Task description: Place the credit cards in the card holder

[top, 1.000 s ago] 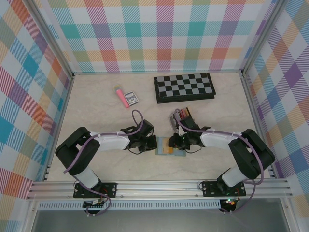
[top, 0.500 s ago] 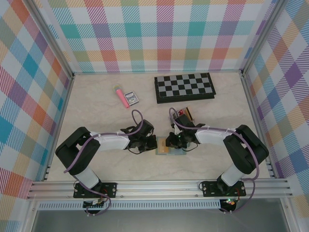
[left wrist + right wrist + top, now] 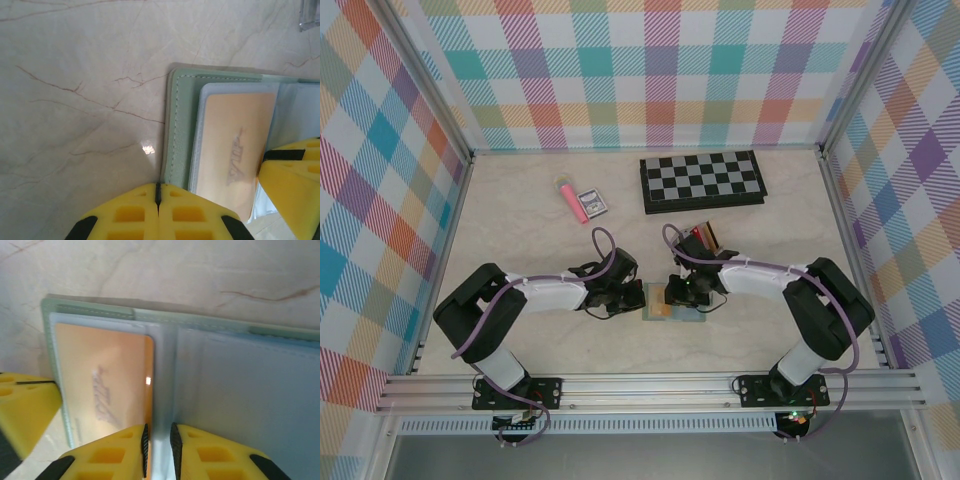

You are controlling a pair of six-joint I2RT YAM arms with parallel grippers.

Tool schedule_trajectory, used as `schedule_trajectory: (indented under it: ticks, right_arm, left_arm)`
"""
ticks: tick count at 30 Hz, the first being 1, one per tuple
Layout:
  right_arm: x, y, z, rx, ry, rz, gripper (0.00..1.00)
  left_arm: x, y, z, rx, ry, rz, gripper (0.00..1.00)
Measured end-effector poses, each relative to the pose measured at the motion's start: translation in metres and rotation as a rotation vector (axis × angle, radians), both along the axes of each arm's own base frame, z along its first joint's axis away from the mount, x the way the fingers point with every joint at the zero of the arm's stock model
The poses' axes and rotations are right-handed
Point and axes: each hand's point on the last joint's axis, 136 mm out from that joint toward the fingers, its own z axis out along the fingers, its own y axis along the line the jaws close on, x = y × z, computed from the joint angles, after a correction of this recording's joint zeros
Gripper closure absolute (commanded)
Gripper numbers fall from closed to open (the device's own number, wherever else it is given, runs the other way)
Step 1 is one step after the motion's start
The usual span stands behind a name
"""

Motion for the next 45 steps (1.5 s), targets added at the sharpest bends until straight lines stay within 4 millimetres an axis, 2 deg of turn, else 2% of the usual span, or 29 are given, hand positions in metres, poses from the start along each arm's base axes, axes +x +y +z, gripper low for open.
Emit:
schedule_trajectory:
  ticks: [7, 11, 14, 18, 20, 22, 25, 28, 33, 40, 45]
  right_arm:
    - [-0.003, -0.018, 0.005, -0.072, -0.019, -0.009, 0.68]
    - [0.002, -0.032, 0.027, -0.113, -0.063, -0.009, 0.63]
    - [0.028, -0.045, 0.061, -0.137, -0.158, -0.045, 0.58]
    - [0.071, -0.073, 0.104, -0.163, -0.287, -0.118, 0.54]
    - [0.087, -0.087, 0.116, -0.198, -0.324, -0.132, 0.54]
    - [0.100, -0.088, 0.123, -0.227, -0.338, -0.110, 0.55]
    - [0.114, -0.076, 0.119, -0.243, -0.329, -0.043, 0.55]
    - [0.122, -0.065, 0.102, -0.274, -0.293, 0.024, 0.56]
    - [0.131, -0.047, 0.077, -0.361, -0.252, 0.124, 0.58]
    - [0.143, -0.039, 0.061, -0.481, -0.263, 0.196, 0.59]
    - [0.147, -0.037, 0.050, -0.544, -0.262, 0.219, 0.62]
  left_arm:
    - [0.000, 0.000, 0.000, -0.004, -0.004, 0.000, 1.00]
    - [0.000, 0.000, 0.001, -0.006, -0.007, 0.000, 0.98]
    - [0.000, 0.003, 0.002, 0.005, -0.011, 0.004, 0.89]
    - [-0.003, 0.016, 0.005, 0.054, -0.017, 0.018, 0.80]
    - [-0.005, 0.023, 0.007, 0.082, -0.021, 0.025, 0.76]
    - [-0.006, 0.028, 0.007, 0.108, -0.025, 0.027, 0.72]
    - [-0.005, 0.034, 0.006, 0.138, -0.024, 0.036, 0.70]
    - [-0.003, 0.036, 0.008, 0.156, -0.031, 0.044, 0.65]
    - [0.000, 0.042, 0.012, 0.186, -0.046, 0.062, 0.63]
    - [0.005, 0.045, 0.023, 0.189, -0.086, 0.083, 0.61]
    - [0.006, 0.047, 0.023, 0.195, -0.089, 0.088, 0.61]
